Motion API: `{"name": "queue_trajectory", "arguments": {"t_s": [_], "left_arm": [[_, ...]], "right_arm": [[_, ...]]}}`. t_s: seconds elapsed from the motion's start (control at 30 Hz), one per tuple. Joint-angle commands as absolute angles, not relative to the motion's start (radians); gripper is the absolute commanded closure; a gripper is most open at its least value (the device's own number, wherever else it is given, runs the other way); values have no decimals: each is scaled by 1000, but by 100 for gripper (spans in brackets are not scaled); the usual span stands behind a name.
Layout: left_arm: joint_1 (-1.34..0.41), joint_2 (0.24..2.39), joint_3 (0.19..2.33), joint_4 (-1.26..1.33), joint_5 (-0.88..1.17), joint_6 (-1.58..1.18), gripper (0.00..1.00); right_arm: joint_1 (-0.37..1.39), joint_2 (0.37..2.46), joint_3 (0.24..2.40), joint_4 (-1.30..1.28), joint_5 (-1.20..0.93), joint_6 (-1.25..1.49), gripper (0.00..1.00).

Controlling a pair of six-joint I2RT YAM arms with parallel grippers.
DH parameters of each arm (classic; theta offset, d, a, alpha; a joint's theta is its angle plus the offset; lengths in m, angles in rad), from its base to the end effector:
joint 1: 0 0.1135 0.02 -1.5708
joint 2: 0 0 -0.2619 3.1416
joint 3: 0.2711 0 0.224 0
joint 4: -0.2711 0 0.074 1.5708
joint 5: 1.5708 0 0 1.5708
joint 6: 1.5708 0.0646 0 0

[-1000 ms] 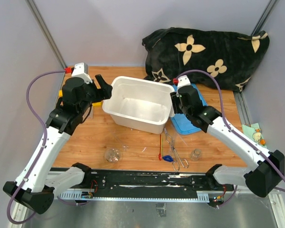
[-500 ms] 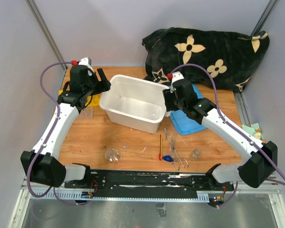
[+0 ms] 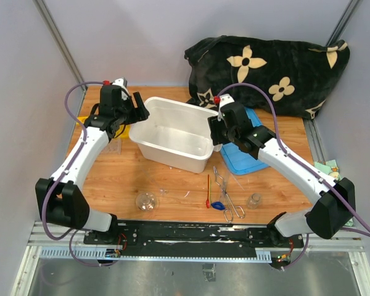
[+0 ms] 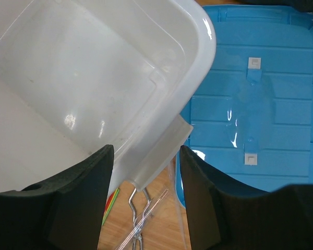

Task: Organize the chemistry lab equipment
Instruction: Place the storage box at the center of the board, then adjust the storage box at the center of the board.

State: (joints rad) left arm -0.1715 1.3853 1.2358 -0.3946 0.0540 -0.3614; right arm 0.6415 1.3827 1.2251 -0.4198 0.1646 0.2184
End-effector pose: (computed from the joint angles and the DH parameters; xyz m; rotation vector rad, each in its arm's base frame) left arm 0.3074 -0.0568 0.3264 -0.1701 2.1298 -0.3728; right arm 0.2539 0.1764 0.3210 -0.3583 2.1272 0.3253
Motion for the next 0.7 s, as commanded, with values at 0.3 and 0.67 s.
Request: {"name": "queue_trajectory", "arguments": {"t_s": [0.3,0.67], "left_arm": [[-166,1466,1224,-427,13,-346,27],[-166,1385,1131,-453,-5,-397,36]], "right_arm": [[640,1372,1199,-387,133,244,46],[639,1363,1159,-357,118,246,47]]}}
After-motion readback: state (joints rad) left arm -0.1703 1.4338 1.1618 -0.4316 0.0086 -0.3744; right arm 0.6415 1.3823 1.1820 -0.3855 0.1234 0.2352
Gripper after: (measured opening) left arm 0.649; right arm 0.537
